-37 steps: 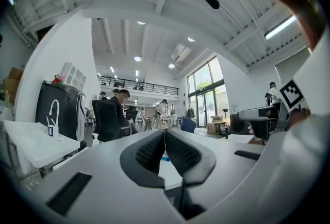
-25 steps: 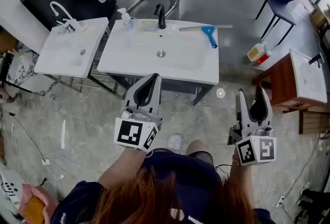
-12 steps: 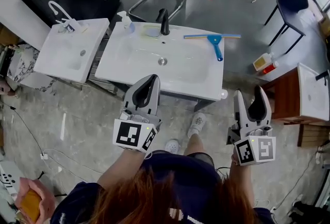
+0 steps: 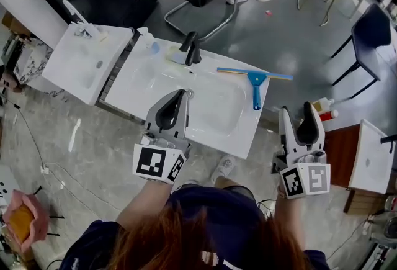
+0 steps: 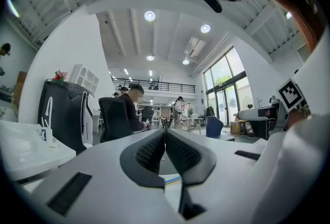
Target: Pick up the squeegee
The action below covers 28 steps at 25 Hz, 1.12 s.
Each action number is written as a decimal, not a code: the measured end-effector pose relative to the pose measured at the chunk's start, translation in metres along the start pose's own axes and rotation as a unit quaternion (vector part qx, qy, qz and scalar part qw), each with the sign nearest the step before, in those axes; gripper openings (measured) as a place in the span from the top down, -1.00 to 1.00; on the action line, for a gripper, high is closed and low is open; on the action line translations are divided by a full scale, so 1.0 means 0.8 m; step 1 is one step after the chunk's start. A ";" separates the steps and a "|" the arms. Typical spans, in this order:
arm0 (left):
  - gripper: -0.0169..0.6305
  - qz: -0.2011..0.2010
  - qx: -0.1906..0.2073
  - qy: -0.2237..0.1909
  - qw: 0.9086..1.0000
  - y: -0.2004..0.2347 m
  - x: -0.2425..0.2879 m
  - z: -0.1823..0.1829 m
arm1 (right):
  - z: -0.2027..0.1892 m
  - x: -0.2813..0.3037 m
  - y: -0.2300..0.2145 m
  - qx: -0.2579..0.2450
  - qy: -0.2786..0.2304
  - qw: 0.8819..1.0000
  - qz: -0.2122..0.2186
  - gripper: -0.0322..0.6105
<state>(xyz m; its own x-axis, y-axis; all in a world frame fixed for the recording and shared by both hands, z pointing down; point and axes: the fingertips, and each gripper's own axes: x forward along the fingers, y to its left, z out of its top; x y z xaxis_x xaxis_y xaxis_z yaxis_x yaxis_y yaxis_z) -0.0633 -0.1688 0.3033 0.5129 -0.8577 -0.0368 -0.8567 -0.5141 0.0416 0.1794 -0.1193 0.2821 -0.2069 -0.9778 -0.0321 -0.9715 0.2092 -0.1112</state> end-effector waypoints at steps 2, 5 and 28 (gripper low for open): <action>0.88 0.012 0.001 0.000 1.000 -0.006 0.021 -0.005 | -0.003 0.018 -0.023 0.002 0.002 1.000 0.011 0.04; 0.88 0.023 -0.001 0.004 1.000 -0.018 0.049 -0.015 | -0.011 0.040 -0.052 0.008 0.008 1.000 0.024 0.04; 0.88 -0.038 -0.025 0.029 0.999 0.005 0.240 -0.063 | -0.170 0.186 -0.125 0.083 0.149 0.985 -0.020 0.04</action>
<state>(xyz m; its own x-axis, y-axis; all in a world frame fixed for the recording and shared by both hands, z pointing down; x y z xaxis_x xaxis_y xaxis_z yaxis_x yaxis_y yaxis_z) 0.0342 -0.3363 0.3467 0.5804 -0.8142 0.0167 -0.8118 -0.5769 0.0900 0.2299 -0.2871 0.4232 -0.2170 -0.9393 0.2659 -0.9525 0.1441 -0.2682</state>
